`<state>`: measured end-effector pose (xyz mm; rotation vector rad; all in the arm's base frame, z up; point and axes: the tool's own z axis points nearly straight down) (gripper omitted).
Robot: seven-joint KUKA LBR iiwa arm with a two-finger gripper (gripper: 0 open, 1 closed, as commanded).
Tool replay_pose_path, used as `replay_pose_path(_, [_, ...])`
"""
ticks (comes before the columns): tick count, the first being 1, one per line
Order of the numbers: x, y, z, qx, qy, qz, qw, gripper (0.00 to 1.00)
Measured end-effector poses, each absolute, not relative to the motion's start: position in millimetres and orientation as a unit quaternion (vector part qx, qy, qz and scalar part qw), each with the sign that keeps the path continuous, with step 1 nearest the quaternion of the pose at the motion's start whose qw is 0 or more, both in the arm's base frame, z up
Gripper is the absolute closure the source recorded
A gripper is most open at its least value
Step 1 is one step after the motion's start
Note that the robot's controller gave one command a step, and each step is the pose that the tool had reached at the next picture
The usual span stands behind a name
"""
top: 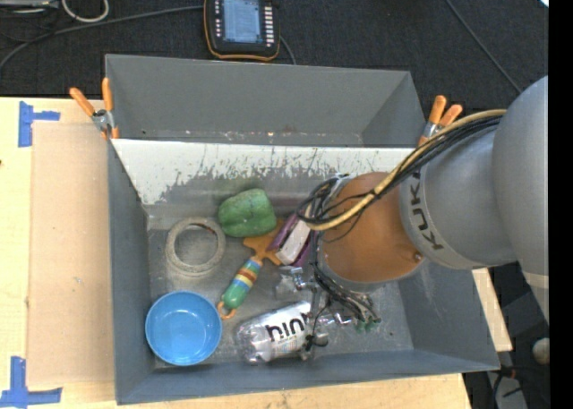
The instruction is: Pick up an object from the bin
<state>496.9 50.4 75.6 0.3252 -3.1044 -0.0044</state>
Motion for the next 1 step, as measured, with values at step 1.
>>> replay_pose_path(1, [490.3,80.8,70.7,0.303,-0.953,0.001,-0.005,0.0])
